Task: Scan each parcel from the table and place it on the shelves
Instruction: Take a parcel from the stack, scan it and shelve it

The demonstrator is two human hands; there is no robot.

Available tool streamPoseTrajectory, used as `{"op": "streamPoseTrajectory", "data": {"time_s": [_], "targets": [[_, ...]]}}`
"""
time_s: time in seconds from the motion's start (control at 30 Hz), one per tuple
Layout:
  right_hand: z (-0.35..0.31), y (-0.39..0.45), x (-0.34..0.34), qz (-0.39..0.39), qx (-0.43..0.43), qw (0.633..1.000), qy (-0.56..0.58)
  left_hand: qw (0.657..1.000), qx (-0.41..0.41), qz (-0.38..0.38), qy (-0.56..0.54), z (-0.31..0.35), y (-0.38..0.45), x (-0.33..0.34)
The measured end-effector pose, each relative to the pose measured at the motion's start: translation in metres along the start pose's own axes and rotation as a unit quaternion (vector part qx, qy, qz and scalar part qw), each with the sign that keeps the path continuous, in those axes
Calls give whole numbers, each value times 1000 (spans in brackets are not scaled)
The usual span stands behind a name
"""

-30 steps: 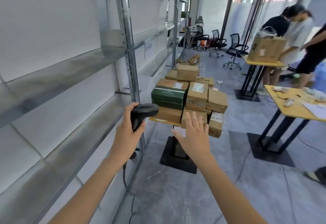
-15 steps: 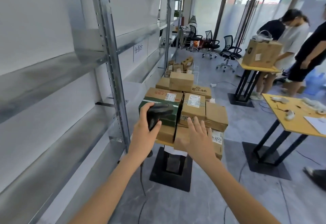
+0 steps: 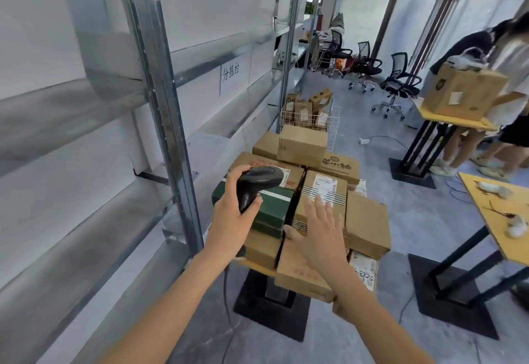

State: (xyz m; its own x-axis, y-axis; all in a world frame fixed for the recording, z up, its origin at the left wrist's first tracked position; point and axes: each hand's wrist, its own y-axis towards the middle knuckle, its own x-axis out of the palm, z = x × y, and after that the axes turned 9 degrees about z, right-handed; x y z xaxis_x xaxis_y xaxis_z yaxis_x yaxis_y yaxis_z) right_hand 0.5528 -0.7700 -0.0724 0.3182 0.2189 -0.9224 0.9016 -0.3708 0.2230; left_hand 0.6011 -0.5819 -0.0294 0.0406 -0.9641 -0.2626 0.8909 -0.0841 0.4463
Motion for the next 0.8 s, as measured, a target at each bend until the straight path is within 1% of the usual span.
{"op": "streamPoseTrajectory", "data": {"time_s": [0.1,0.17,0.3,0.47,0.63,0.8], "targets": [[6,53,11,4,-32,999,-2,1000,-7,18,10,-14,30,22],[12,86,16,-6,-52,999,1,999,-30,32,15,-24,49,36],[27,163,22,-2,-98,995,-5,996,-67,54,30,-37,84,62],[43,270,34,6,-167,985,-37,991,-102,80,38,-50,102,92],[63,362,63,-51,-229,970,-58,985,-133,97,48,-60,107,120],[76,414,86,-121,-197,970,-77,979,-153,125,57,-70,120,125]]}}
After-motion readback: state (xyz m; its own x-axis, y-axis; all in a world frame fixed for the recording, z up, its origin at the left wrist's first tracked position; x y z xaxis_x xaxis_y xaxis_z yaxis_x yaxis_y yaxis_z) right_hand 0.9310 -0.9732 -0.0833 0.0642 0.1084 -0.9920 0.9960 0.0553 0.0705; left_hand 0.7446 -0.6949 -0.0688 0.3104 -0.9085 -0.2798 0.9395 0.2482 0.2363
